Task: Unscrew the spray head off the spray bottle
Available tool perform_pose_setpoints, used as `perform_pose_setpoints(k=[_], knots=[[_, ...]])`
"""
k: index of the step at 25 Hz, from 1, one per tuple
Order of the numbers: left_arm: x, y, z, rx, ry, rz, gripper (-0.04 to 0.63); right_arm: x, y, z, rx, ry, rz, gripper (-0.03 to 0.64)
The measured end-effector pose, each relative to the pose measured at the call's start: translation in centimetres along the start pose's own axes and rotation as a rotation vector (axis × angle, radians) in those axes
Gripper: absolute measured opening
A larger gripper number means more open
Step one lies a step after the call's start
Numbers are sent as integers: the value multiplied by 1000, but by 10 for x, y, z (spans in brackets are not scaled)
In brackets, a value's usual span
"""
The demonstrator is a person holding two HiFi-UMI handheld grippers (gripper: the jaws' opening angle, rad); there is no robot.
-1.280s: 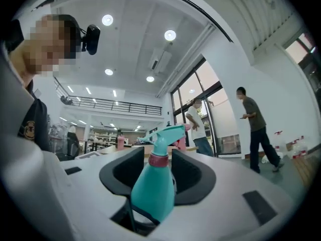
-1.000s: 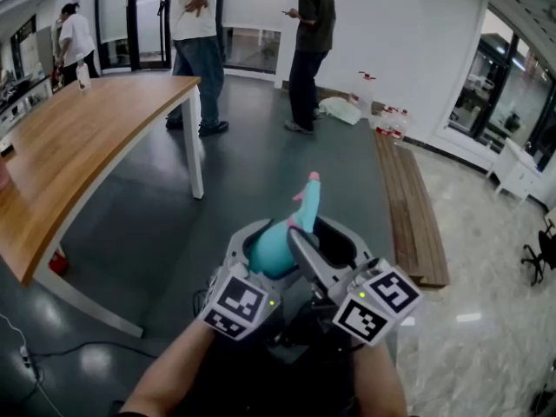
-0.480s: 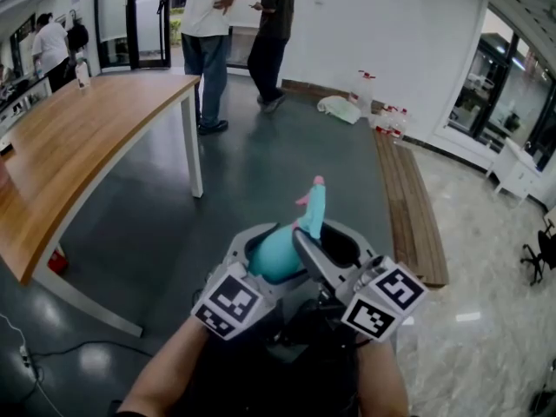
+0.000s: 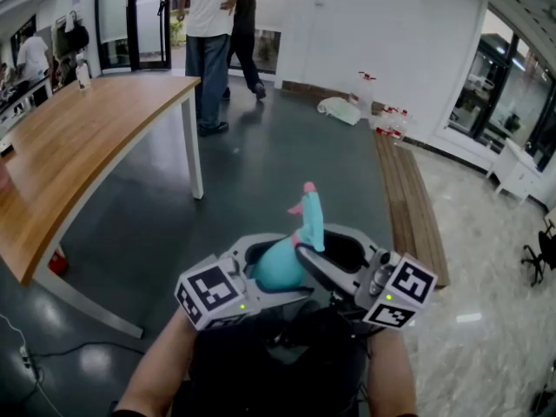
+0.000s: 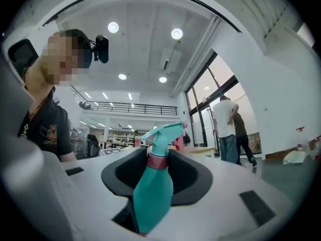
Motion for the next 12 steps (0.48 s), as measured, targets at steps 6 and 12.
perform_pose_setpoints(k=[6,12], knots=[[3,-9,-1,-43,-26,-12,419,1,6,6,132,-19,24,140],[2,9,-3,89,-29,8,419,0,-1,6,-15,-23,64,153]])
Point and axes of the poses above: the fingertips, and each gripper's own axes: z backward along the fingers, y to its left, x out of its top, the point moved 2 cm from there along z, backward along the fingers, and after that the axes turned 1 degree about -z, right-handed, at the moved point
